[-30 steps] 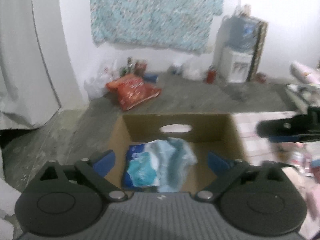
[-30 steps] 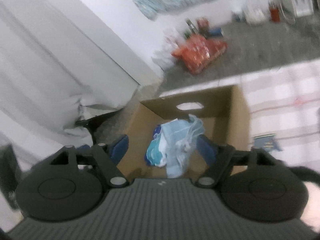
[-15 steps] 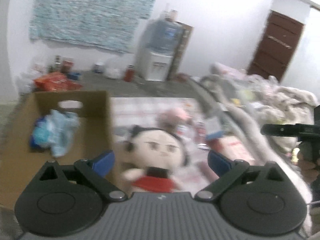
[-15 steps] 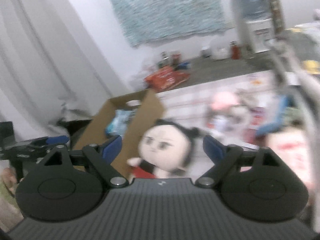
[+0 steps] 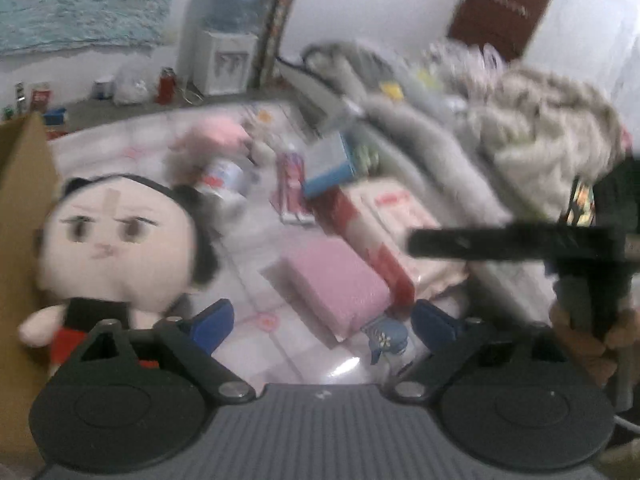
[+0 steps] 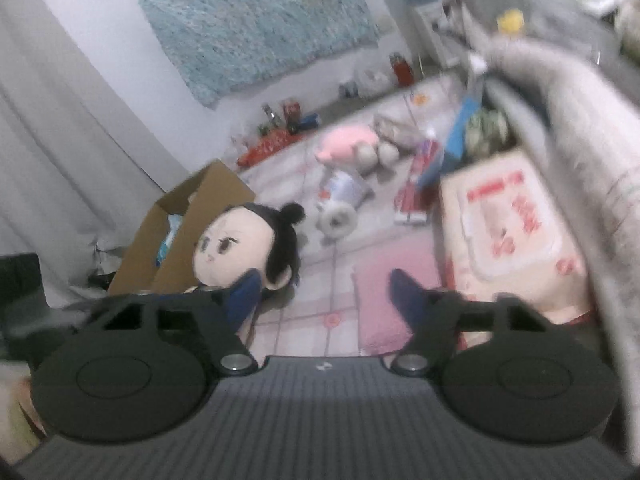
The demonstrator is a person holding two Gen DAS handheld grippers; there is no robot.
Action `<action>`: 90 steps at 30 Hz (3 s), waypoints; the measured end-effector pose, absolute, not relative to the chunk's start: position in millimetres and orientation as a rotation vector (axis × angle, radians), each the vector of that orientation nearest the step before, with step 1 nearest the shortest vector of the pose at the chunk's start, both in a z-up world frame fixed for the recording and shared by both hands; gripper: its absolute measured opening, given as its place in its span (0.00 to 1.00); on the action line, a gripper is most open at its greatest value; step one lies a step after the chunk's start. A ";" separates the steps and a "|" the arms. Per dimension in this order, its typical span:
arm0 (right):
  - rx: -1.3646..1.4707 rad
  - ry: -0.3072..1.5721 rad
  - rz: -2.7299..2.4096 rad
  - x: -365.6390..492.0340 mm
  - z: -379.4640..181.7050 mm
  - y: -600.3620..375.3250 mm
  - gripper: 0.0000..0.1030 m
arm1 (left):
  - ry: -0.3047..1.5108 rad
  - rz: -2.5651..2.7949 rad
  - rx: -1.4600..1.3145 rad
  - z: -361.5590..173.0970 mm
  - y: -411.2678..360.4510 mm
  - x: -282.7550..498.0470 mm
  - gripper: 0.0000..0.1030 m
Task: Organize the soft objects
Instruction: 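Move left tool to the pink knitted pad while right tool returns over the bed, then grasp the pink knitted pad with left tool while right tool grasps the blue bandage box, then lift the pink pad and blue box and carry both toward the cardboard box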
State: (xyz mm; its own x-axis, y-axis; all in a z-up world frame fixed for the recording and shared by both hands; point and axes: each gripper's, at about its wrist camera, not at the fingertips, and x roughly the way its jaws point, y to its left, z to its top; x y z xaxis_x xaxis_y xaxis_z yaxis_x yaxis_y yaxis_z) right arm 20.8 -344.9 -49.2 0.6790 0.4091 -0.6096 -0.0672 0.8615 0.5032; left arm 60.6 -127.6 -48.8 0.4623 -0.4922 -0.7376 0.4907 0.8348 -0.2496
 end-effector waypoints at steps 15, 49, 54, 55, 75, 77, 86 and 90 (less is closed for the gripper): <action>0.343 0.969 0.185 116.7 -130.5 -327.7 0.48 | 1.051 -0.646 0.058 -130.0 -186.7 112.6 0.61; 0.632 0.832 0.309 50.4 -93.2 -348.6 0.61 | 1.124 -0.430 0.201 -130.4 -178.7 93.3 0.97; 0.561 0.788 0.272 64.5 -72.5 -359.6 0.63 | 1.117 -0.408 0.248 -137.8 -184.9 91.5 0.92; 0.549 0.772 0.263 70.9 -68.1 -363.8 0.63 | 1.115 -0.412 0.239 -137.1 -183.7 90.6 0.90; 0.559 0.953 -0.032 242.4 -119.3 -398.2 0.38 | 1.122 -0.448 0.222 -138.1 -180.9 93.4 0.90; 0.549 0.972 -0.039 248.4 -124.9 -394.9 0.24 | 1.122 -0.449 0.223 -138.0 -180.9 93.6 0.90; 0.516 0.916 -0.004 216.5 -88.6 -387.6 0.19 | 1.116 -0.439 0.216 -138.1 -181.6 94.6 0.89; 0.503 0.886 0.036 177.3 -63.7 -388.3 0.19 | 1.103 -0.437 0.202 -137.2 -180.3 93.7 0.85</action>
